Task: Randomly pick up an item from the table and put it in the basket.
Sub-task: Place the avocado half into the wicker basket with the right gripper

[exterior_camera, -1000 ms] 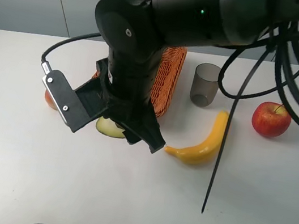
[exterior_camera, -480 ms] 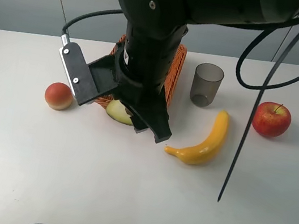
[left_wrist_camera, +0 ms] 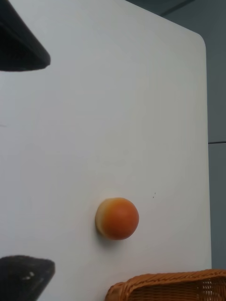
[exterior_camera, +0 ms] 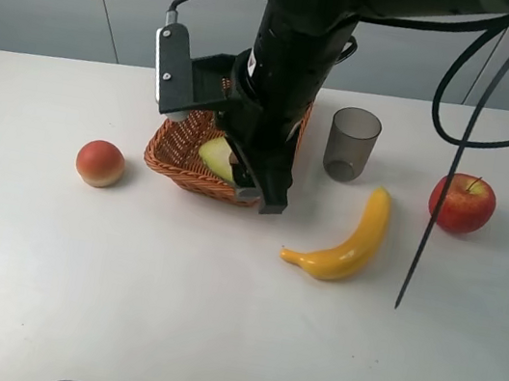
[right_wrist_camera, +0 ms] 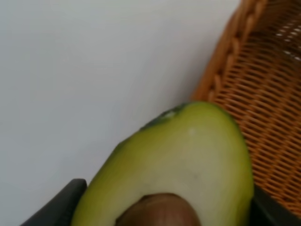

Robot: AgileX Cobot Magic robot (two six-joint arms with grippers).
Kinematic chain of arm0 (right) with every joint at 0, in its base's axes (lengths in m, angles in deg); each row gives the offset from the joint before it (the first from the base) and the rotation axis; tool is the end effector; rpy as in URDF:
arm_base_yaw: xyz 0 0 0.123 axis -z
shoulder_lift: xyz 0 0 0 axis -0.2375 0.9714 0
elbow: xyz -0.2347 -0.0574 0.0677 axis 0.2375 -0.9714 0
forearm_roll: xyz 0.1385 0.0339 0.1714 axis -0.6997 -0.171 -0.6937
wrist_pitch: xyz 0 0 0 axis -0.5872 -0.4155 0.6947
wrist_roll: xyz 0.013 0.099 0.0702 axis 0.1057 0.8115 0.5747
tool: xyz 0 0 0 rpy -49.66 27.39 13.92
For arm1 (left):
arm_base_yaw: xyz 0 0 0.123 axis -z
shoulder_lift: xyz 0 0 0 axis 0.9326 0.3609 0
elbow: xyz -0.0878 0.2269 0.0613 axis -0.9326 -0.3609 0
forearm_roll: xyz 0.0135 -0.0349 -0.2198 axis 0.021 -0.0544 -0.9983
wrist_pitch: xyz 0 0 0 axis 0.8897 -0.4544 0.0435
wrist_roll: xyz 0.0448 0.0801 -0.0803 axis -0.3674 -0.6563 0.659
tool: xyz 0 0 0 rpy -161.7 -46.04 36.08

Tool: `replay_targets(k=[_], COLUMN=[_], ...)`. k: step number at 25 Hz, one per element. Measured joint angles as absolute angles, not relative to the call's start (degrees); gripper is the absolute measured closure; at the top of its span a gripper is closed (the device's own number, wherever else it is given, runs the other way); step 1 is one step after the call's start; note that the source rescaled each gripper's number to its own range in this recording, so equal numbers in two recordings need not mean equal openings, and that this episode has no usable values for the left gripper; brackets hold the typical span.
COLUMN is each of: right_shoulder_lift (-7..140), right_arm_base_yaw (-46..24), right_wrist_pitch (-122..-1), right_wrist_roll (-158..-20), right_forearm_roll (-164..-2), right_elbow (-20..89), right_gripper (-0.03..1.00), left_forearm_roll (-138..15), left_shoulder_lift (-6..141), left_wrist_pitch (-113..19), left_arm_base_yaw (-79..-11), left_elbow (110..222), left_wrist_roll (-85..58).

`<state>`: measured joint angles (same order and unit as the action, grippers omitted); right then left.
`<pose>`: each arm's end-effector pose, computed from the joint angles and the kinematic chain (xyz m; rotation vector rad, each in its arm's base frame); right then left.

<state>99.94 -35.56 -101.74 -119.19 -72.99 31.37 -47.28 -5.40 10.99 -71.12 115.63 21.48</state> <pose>0.2325 0.2662 0.1618 -2.2461 1.7774 -0.0492 0.0290 0.0030 0.2500 -0.0654 2.0510 0.0309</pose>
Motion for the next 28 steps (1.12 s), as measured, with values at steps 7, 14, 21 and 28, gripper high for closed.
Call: replay_targets(k=[7,14,21,28], right_shoulder_lift=[99.9,101.2,108.7,115.4], right_arm_base_yaw=[-29.9,-27.6,-27.3,-26.7], right_wrist_pitch=[-95.2,-86.7,-84.7,-79.8], right_wrist_roll=[-119.6,-119.7,-120.0,-121.6], right_forearm_roll=[-74.0,-75.7,-79.0,-81.3], right_elbow=[31.4,32.5,38.2,39.7], right_gripper=[0.96,0.96,0.96,0.96], left_forearm_roll=[-47.3,-47.3,-47.3,-47.3], left_shoulder_lift=[-5.4,-5.4,-5.4,-5.4], left_wrist_pitch=[11.0,11.0,11.0,11.0], left_arm_base_yaw=[-71.1,-71.1,-71.1,-71.1], left_elbow=[115.6,115.6,115.6,115.6], left_wrist_roll=[21.5,21.5,21.5,21.5])
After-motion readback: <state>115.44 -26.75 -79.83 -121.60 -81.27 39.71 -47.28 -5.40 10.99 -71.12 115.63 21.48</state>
